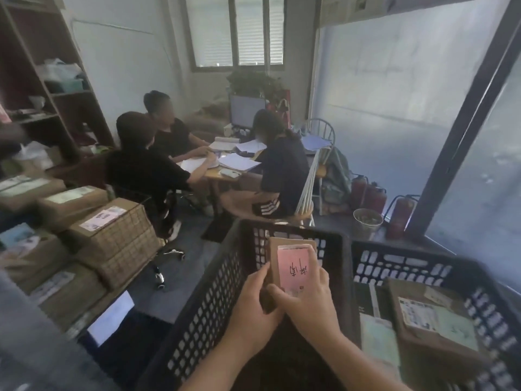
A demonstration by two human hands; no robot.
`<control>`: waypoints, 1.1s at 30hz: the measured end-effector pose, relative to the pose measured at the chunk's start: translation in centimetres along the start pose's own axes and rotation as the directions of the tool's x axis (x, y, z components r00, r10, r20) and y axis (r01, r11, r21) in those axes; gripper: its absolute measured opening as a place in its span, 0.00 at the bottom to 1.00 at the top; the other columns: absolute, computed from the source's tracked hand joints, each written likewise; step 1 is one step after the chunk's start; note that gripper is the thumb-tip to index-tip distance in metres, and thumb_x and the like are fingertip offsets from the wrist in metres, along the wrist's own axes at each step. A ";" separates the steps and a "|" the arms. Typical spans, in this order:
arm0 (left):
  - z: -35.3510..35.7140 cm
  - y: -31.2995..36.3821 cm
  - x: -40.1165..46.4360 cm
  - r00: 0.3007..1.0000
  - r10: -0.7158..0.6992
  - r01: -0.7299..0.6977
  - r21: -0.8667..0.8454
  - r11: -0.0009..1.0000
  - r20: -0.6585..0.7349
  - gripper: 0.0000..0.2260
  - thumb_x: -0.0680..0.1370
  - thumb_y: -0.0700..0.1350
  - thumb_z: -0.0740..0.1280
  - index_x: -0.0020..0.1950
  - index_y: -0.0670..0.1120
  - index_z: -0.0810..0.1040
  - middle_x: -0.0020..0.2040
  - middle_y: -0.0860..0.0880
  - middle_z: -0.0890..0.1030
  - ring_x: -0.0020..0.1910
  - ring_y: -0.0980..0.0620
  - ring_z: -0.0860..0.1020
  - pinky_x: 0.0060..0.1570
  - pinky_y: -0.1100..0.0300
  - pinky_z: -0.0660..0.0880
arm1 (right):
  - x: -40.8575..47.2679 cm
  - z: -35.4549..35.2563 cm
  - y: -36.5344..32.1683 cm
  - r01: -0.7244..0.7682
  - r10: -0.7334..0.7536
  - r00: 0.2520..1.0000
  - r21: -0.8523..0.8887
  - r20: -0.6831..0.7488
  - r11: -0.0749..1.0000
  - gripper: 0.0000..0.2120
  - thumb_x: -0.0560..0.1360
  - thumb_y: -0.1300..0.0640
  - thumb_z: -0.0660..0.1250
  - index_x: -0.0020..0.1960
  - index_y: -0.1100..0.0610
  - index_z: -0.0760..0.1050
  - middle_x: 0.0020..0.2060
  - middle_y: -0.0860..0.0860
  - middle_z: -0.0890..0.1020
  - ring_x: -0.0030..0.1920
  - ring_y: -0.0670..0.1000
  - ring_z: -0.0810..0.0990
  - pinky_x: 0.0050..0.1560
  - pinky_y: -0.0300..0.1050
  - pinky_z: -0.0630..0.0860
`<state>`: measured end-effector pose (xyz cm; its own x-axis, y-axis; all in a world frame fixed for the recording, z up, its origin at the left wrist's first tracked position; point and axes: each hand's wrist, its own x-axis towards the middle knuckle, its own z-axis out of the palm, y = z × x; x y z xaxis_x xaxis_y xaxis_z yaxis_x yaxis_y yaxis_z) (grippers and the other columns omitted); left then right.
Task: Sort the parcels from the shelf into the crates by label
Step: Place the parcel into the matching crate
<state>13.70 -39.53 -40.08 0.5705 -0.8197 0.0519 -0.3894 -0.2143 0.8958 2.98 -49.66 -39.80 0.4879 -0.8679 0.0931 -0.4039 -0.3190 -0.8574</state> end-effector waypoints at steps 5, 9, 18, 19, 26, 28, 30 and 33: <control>-0.4 -3.4 2.8 0.981 -0.050 0.039 0.062 0.997 0.186 0.37 0.73 0.51 0.72 0.80 0.63 0.63 0.74 0.64 0.70 0.74 0.59 0.70 0.74 0.49 0.73 | 1.8 4.1 2.5 -0.157 0.143 0.986 -0.194 -0.084 0.968 0.58 0.65 0.36 0.77 0.80 0.31 0.38 0.71 0.50 0.66 0.68 0.54 0.71 0.60 0.54 0.79; -2.2 -4.8 4.4 0.987 0.089 -0.112 0.186 0.976 0.131 0.28 0.79 0.35 0.68 0.74 0.61 0.74 0.67 0.65 0.75 0.67 0.63 0.74 0.69 0.60 0.75 | 3.4 6.1 5.8 -0.301 0.281 0.953 -0.278 -0.110 0.912 0.53 0.67 0.37 0.77 0.80 0.36 0.46 0.70 0.53 0.65 0.67 0.56 0.71 0.60 0.56 0.80; -6.9 -6.1 8.5 0.967 -0.074 0.197 0.535 0.822 -0.243 0.32 0.77 0.50 0.71 0.80 0.57 0.63 0.73 0.50 0.72 0.69 0.46 0.74 0.62 0.43 0.77 | 8.3 8.7 10.4 -0.430 0.393 0.902 -0.452 -0.179 0.781 0.45 0.65 0.32 0.76 0.76 0.43 0.63 0.65 0.52 0.69 0.63 0.56 0.73 0.57 0.57 0.82; -7.0 -6.1 8.9 0.968 -0.135 0.230 0.527 0.818 -0.212 0.34 0.78 0.52 0.69 0.81 0.58 0.57 0.73 0.51 0.72 0.67 0.46 0.75 0.59 0.45 0.77 | 8.7 8.7 10.5 -0.428 0.387 0.903 -0.473 -0.185 0.770 0.44 0.66 0.32 0.76 0.76 0.44 0.63 0.66 0.53 0.69 0.64 0.56 0.73 0.58 0.57 0.82; -7.7 -6.9 9.1 0.976 -0.162 0.217 0.621 0.753 -0.145 0.38 0.80 0.51 0.66 0.83 0.63 0.48 0.71 0.52 0.72 0.57 0.47 0.80 0.54 0.48 0.81 | 10.3 8.5 10.9 -0.304 0.392 0.917 -0.757 -0.069 0.579 0.50 0.76 0.28 0.63 0.84 0.58 0.50 0.80 0.63 0.54 0.78 0.65 0.58 0.65 0.55 0.78; -7.6 -7.4 8.8 0.980 -0.126 0.194 0.632 0.750 -0.151 0.37 0.79 0.52 0.66 0.82 0.63 0.48 0.70 0.53 0.73 0.51 0.49 0.80 0.50 0.48 0.82 | 10.5 8.4 10.8 -0.257 0.390 0.920 -0.827 -0.050 0.501 0.51 0.77 0.27 0.59 0.84 0.61 0.50 0.79 0.65 0.55 0.78 0.66 0.59 0.65 0.55 0.78; -7.6 -7.8 8.8 0.980 -0.123 0.193 0.623 0.758 -0.154 0.37 0.79 0.52 0.66 0.82 0.64 0.49 0.71 0.54 0.73 0.50 0.49 0.81 0.49 0.48 0.82 | 10.9 8.0 11.1 -0.141 0.330 0.944 -0.917 -0.011 0.372 0.50 0.77 0.25 0.56 0.81 0.63 0.57 0.77 0.65 0.61 0.75 0.65 0.62 0.65 0.57 0.74; -7.6 -7.9 8.9 0.980 -0.115 0.192 0.614 0.766 -0.164 0.37 0.79 0.51 0.67 0.82 0.64 0.49 0.70 0.55 0.73 0.49 0.50 0.81 0.48 0.48 0.82 | 11.9 7.7 11.6 0.039 0.253 0.963 -0.978 0.091 0.204 0.48 0.76 0.25 0.53 0.78 0.63 0.64 0.73 0.64 0.67 0.70 0.64 0.65 0.60 0.57 0.70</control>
<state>27.29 -41.09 -43.34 0.7221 -0.6915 0.0204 -0.6323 -0.6477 0.4251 10.09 -60.72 -52.52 0.4382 -0.8820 -0.1732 -0.8204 -0.4712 0.3239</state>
